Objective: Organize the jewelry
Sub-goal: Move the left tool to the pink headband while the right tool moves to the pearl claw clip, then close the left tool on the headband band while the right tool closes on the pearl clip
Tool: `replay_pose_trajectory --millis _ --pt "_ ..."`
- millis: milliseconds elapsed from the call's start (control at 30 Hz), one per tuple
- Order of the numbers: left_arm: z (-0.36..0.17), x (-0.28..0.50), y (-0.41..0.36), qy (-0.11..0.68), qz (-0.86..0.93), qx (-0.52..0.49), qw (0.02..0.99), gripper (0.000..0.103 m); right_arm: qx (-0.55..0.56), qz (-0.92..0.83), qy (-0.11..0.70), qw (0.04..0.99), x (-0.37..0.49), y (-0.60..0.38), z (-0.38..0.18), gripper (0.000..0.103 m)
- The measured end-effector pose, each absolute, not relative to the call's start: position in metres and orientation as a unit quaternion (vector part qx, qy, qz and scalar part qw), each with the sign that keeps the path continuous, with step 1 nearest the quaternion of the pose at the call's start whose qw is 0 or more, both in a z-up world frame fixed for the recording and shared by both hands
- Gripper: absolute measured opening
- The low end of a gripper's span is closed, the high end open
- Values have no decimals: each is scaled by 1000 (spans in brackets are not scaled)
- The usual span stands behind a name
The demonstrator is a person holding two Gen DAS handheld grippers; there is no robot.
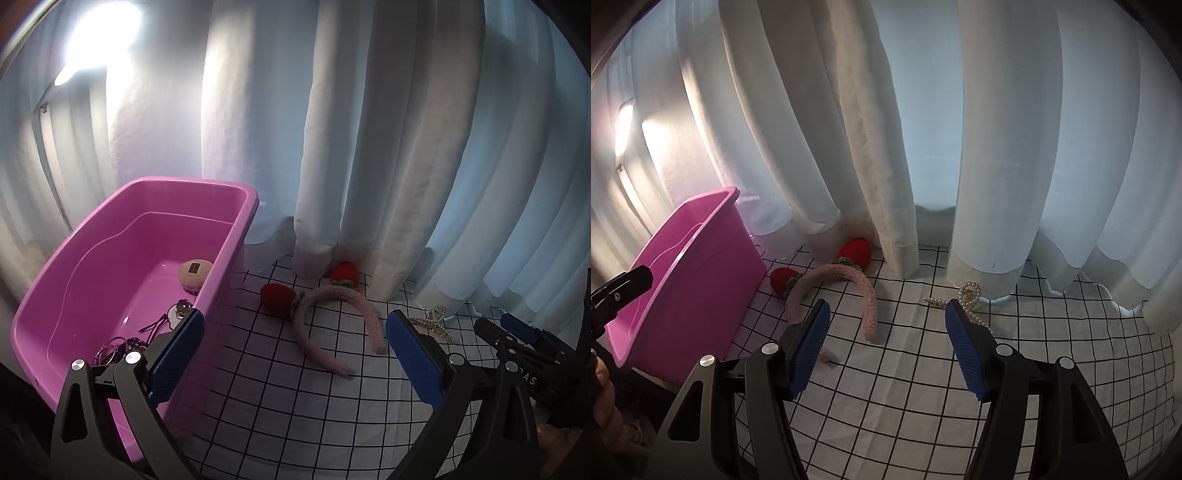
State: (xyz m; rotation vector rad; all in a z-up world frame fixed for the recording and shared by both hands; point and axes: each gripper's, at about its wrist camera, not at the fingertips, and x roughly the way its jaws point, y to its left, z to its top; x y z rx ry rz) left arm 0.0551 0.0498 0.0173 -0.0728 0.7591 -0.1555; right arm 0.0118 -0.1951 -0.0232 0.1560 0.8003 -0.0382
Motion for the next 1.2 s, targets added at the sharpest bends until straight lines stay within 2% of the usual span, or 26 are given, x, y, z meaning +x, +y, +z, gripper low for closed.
replay_pose_trajectory --millis 233,533,833,1200 --pt "-43 87 16 419 -47 -35 906 97 94 -52 408 907 5 -249 -61 62" --pt "-104 128 -4 440 2 0 898 97 63 -38 453 889 52 -275 -122 62" --pt "-148 160 -8 475 24 3 879 97 0 -12 488 873 96 -275 -174 62" --pt "-179 183 -7 497 42 26 866 97 -26 -3 498 867 114 -264 -194 62"
